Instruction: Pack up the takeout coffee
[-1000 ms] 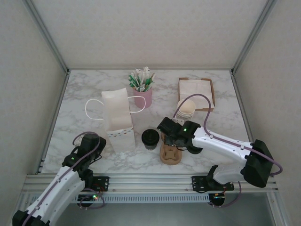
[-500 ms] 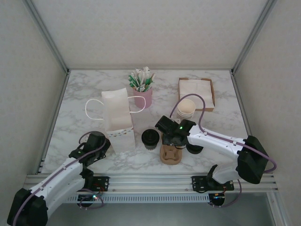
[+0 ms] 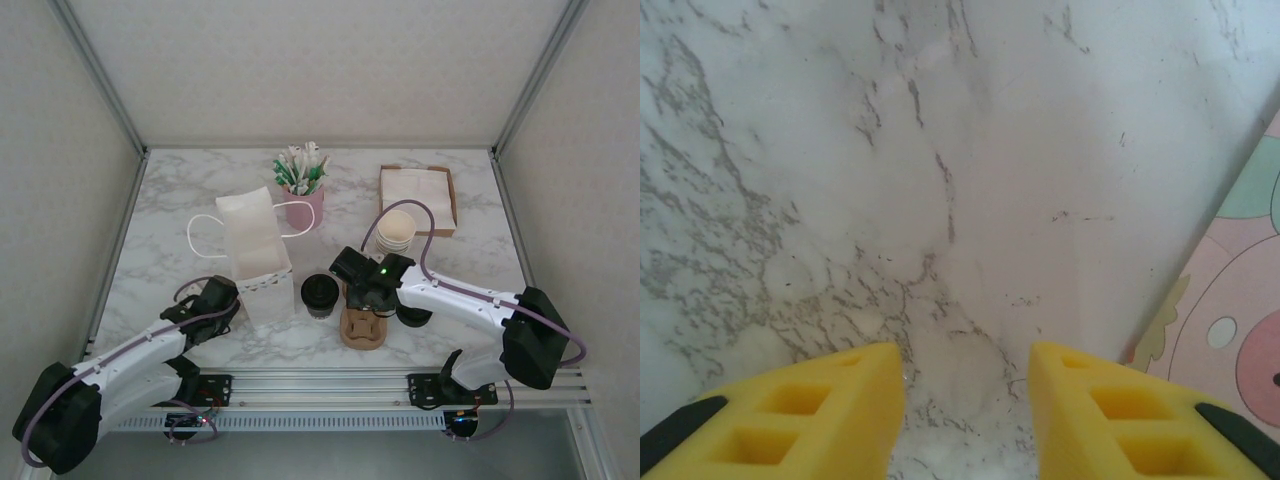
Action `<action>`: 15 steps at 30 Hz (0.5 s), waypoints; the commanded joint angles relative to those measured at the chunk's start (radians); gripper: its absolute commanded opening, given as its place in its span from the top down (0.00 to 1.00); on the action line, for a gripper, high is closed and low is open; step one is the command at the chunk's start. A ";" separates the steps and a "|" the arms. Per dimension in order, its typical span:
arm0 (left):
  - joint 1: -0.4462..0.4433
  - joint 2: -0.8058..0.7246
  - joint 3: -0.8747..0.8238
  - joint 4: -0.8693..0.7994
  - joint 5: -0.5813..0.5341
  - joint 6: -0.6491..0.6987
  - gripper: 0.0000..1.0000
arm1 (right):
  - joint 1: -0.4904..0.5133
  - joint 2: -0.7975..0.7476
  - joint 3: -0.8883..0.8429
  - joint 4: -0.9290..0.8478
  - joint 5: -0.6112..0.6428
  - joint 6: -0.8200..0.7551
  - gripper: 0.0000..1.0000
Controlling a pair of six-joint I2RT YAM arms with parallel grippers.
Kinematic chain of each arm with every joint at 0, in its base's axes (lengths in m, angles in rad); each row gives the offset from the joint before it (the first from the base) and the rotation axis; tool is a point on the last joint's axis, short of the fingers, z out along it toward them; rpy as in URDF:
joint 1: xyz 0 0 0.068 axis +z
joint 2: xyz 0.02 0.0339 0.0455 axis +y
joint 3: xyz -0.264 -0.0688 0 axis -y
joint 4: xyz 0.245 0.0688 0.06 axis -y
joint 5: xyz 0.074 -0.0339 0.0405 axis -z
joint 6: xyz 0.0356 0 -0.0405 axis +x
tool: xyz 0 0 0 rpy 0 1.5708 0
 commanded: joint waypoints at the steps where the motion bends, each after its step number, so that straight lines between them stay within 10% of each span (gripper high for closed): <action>1: -0.042 0.058 -0.047 0.204 0.205 -0.054 0.60 | -0.005 0.015 0.004 -0.005 0.005 -0.006 0.53; 15: -0.073 -0.165 -0.014 -0.044 0.039 -0.056 0.55 | -0.006 0.005 0.013 -0.015 0.011 0.001 0.60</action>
